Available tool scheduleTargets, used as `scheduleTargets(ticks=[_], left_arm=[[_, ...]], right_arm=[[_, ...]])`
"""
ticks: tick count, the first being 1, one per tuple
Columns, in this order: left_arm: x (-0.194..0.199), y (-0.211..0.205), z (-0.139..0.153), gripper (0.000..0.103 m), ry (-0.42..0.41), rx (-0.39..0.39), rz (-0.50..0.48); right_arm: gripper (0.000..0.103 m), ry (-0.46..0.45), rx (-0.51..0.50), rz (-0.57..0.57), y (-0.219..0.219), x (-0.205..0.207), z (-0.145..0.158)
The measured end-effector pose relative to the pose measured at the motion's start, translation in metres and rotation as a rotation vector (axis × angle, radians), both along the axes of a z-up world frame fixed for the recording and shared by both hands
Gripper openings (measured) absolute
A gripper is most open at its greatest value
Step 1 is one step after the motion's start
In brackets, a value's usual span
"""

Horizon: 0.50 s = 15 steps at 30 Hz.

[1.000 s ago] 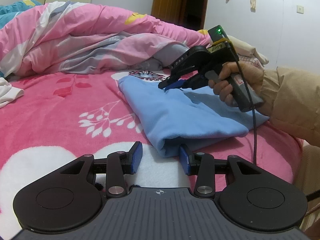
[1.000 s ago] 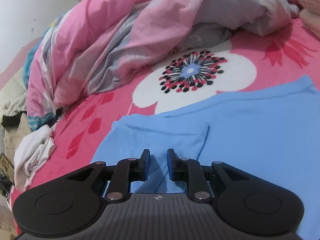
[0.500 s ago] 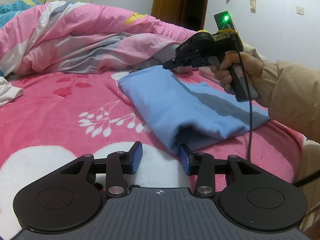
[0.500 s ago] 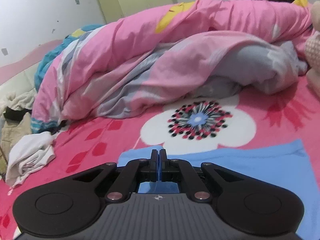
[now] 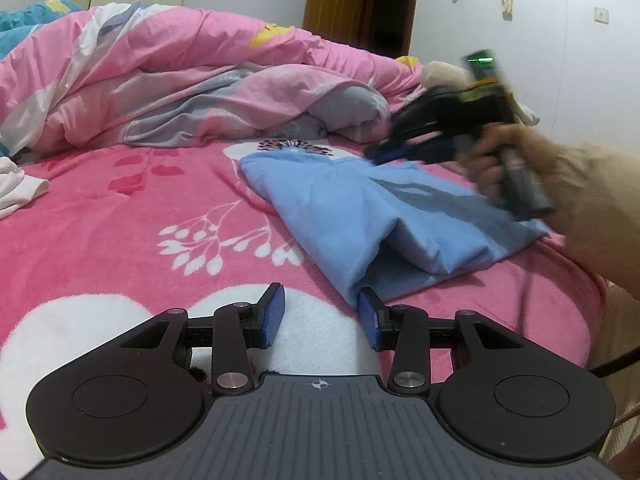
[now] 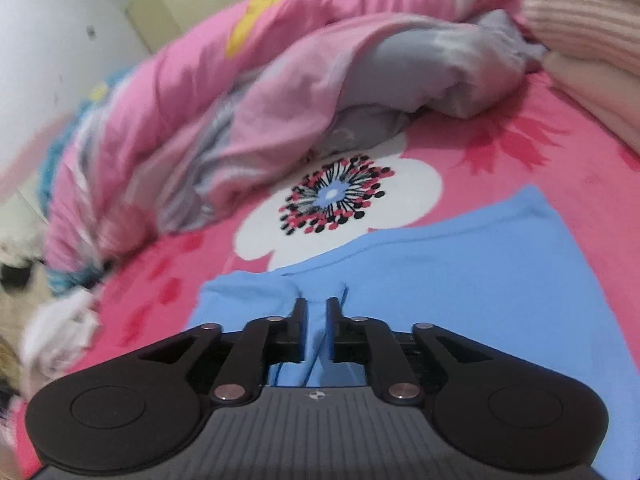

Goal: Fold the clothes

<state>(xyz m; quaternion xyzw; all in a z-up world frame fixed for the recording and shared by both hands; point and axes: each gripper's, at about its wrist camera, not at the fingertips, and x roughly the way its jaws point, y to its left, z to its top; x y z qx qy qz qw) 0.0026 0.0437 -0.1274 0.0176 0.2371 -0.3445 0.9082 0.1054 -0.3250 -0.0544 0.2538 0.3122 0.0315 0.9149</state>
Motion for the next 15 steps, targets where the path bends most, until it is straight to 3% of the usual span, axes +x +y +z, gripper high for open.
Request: scheduleTargets(ticks=[2,8,11,13,15], left_arm=[[-0.002,0.0,0.002,0.041,-0.004,0.005,0.006],[-0.014,-0.002,0.016,0.043,-0.077,0.063,0.028],[-0.021,-0.014,0.024,0.043,-0.156,0.148,0.008],[-0.029,-0.028,0.027,0.044,-0.238,0.24,-0.02],[-0.036,-0.044,0.025,0.045,-0.32,0.35,-0.046]], right_arm=[[0.027,-0.009,0.069,0.016,-0.009,-0.028,0.006],[0.036,0.044,0.326,0.08,-0.016,-0.115,-0.011],[0.036,0.068,0.44,0.089,-0.012,-0.143,-0.025],[0.036,0.076,0.52,0.095,-0.01,-0.153,-0.033],[0.036,0.074,0.539,0.098,-0.008,-0.159,-0.036]])
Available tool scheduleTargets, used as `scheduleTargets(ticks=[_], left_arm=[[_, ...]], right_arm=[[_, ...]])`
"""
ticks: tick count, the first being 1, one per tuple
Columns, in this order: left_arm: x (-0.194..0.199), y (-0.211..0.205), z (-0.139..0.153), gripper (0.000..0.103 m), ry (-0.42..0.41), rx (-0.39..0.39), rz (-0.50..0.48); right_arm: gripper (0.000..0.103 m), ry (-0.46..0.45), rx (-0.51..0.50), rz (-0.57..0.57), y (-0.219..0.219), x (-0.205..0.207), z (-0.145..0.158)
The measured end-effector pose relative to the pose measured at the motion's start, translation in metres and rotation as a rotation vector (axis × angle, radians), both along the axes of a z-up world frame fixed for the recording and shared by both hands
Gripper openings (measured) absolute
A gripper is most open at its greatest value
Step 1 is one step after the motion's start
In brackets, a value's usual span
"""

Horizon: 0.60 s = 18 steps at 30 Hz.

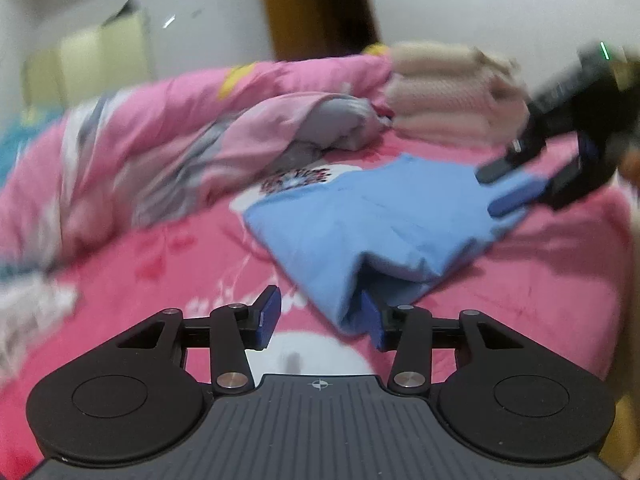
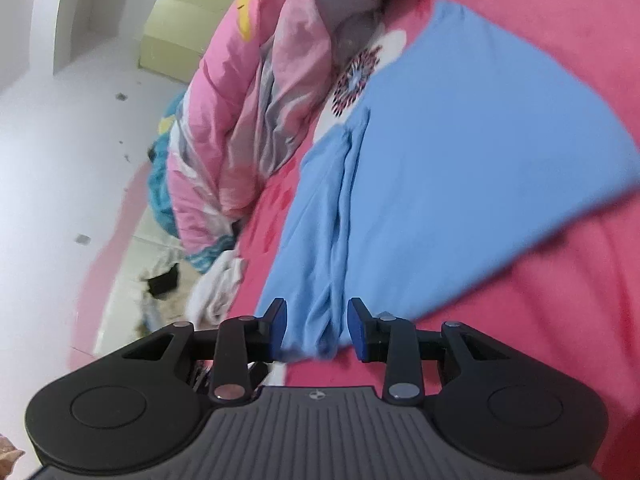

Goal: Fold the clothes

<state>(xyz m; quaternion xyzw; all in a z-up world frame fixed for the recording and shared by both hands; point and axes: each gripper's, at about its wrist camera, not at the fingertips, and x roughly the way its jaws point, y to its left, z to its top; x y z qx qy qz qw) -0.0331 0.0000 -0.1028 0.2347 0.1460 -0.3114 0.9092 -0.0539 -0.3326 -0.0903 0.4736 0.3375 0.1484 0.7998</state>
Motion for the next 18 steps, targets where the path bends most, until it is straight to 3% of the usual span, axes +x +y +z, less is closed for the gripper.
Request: scheduleTargets(ticks=[3,5,10,12,18], left_arm=[[-0.003,-0.018,-0.006,0.045,-0.089,0.128,-0.018],[0.001,-0.023,-0.008,0.045,-0.101,0.15,-0.013],[0.011,-0.021,-0.001,0.043,-0.061,0.083,0.029],[0.014,-0.018,0.001,0.042,-0.044,0.053,0.044],[0.017,-0.014,0.005,0.039,-0.022,0.003,0.056]], right_arm=[[0.036,-0.042,-0.112,0.026,0.011,-0.002,0.01],[0.036,-0.095,-0.267,0.069,0.028,-0.003,0.023],[0.037,-0.28,-0.786,0.209,0.095,-0.009,0.046],[0.038,-0.321,-0.919,0.271,0.119,-0.008,0.043],[0.037,-0.305,-1.069,0.357,0.145,-0.001,0.023]])
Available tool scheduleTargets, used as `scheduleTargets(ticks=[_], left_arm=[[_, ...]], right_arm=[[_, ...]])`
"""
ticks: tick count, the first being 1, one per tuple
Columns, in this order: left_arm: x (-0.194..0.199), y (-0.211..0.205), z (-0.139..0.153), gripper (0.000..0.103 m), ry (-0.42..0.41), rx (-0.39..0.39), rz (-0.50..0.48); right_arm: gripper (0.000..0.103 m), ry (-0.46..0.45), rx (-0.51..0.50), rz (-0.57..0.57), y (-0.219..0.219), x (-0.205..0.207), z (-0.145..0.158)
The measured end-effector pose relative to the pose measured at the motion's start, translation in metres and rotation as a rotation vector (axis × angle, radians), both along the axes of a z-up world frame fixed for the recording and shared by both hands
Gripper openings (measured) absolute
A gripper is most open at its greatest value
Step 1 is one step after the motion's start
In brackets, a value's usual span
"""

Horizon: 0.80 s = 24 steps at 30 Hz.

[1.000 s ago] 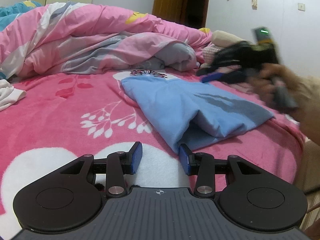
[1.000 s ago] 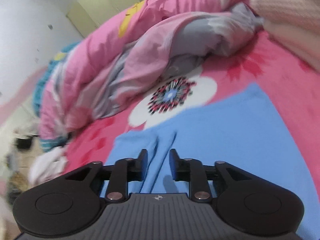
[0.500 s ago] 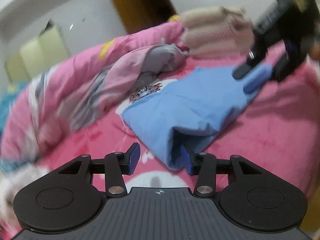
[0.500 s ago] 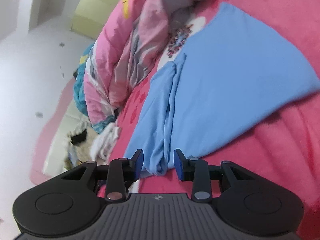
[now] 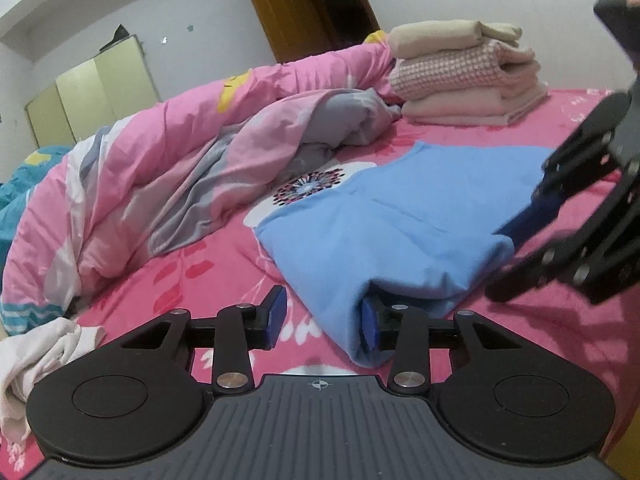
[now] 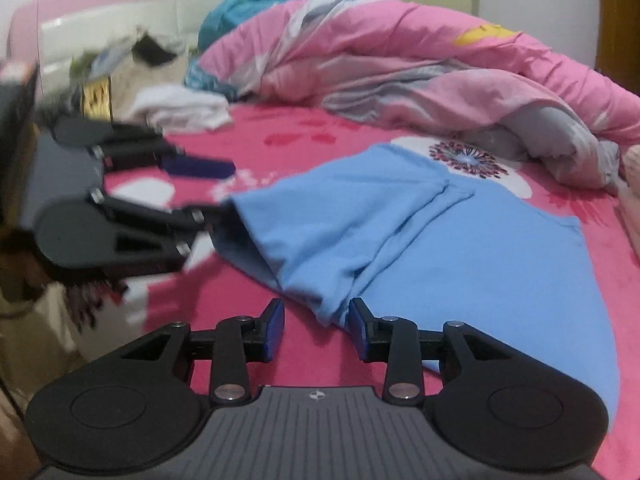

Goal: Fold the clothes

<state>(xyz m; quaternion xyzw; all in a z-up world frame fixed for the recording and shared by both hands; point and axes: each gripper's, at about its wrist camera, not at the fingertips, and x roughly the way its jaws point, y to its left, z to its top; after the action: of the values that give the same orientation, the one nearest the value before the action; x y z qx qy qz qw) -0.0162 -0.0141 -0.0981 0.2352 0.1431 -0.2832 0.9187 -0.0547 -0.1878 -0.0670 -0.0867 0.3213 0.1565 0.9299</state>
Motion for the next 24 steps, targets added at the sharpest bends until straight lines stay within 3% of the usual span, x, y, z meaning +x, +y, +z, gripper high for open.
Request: scheduleTargets(ticks=[3,5,8,14,17,20,22,24], left_arm=[[0.002,0.002,0.001,0.038,0.006,-0.023,-0.001],[0.003,0.004,0.002,0.038,0.012,-0.035,-0.001],[0.005,0.006,0.002,0.038,0.021,-0.046,-0.001],[0.004,0.007,0.001,0.038,0.022,-0.042,-0.005],[0.004,0.005,-0.001,0.038,0.027,-0.034,-0.005],[0.003,0.005,-0.002,0.038,0.033,-0.03,-0.007],[0.003,0.005,-0.003,0.038,0.036,-0.029,-0.008],[0.003,0.005,-0.004,0.038,0.038,-0.03,-0.007]], right_arm=[[0.031,-0.012,-0.056,0.036,0.002,0.002,-0.004],[0.013,-0.037,-0.125,0.073,0.003,0.001,-0.001],[0.007,-0.098,-0.284,0.173,0.005,-0.004,0.002],[0.006,-0.329,-0.768,0.376,0.01,-0.023,-0.012],[0.006,-0.369,-0.89,0.387,0.006,-0.023,-0.027],[0.006,-0.352,-0.834,0.304,0.0,-0.021,-0.027],[0.006,-0.3,-0.662,0.204,-0.013,-0.02,-0.013],[0.007,-0.216,-0.423,0.096,-0.03,-0.017,0.003]])
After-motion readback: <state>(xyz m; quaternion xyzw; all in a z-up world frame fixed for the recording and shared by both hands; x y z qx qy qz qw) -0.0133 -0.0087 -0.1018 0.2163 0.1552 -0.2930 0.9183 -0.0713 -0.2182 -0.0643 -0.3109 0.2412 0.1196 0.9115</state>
